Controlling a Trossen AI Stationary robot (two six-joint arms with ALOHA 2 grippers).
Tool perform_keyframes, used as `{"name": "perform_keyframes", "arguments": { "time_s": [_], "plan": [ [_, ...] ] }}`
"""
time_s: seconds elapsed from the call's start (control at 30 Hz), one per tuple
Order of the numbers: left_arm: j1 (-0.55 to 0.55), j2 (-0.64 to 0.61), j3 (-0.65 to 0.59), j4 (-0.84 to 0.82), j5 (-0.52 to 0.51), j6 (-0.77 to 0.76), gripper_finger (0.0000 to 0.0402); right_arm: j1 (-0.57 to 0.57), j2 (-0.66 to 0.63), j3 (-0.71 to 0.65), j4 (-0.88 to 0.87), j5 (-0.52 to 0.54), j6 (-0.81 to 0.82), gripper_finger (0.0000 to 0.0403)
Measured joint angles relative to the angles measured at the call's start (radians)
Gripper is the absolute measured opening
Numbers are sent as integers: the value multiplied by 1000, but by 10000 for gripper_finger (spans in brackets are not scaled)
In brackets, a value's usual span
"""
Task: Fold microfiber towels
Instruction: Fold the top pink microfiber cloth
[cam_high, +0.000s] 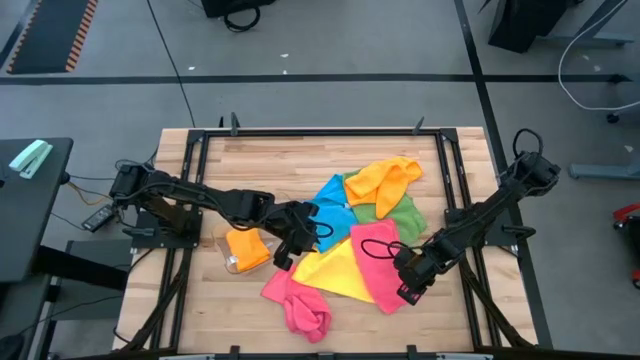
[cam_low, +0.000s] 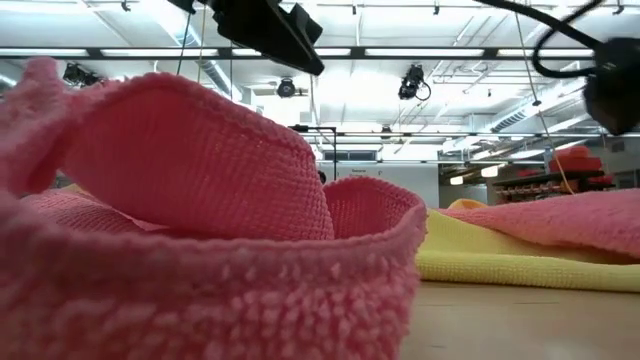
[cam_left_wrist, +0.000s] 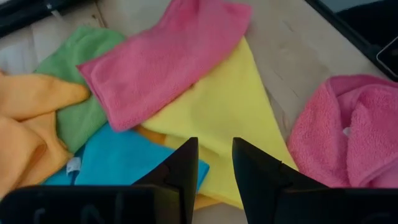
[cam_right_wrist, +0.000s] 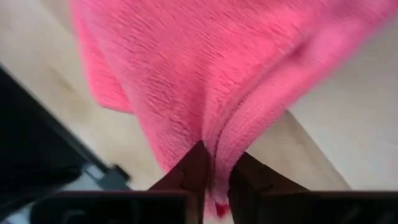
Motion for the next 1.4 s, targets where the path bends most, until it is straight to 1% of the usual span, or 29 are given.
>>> {"name": "perform_keyframes", "arguments": {
  "time_s": [0.13, 0.33, 0.47, 0.53, 0.63, 0.7, 0.73, 0.83, 0.9, 1.1, 1.3, 1.4],
  "plan": [
    [0, 0, 0, 8, 1, -4, 107, 24, -5, -1, -63, -60, -1, 98],
    [0, 0, 0, 24, 2, -15, 107, 68, -5, 2, -50, -87, -4, 144],
    [-1, 0, 0, 56, 4, -44, 107, 113, -5, 35, -66, -85, -33, 164],
    [-7, 0, 0, 96, 5, -69, 107, 142, -5, 61, -83, -20, -73, 168],
    [-23, 18, 1, 193, 6, -102, 107, 190, -6, 90, -77, 175, -141, 167],
    [-33, 31, -1, 230, 6, -124, 107, 221, -4, 92, -72, 302, -180, 165],
    [-37, 39, 1, 277, 6, -139, 107, 235, -1, 92, -65, 348, -199, 165],
    [-51, 49, 0, 305, 7, -180, 107, 274, 12, 92, -53, 442, -273, 164],
    [-57, 53, 0, 300, 5, -223, 107, 299, 29, 93, -42, 482, -319, 164],
    [-106, 79, 0, 302, 3, -334, 107, 306, 126, 107, -2, 506, -441, 164],
    [-179, 135, 0, 334, 0, -355, 107, 300, 218, 218, -73, 556, -558, 149],
    [-214, 164, 1, 363, -11, -353, 107, 304, 266, 275, -70, 575, -624, 142]
  ]
}}
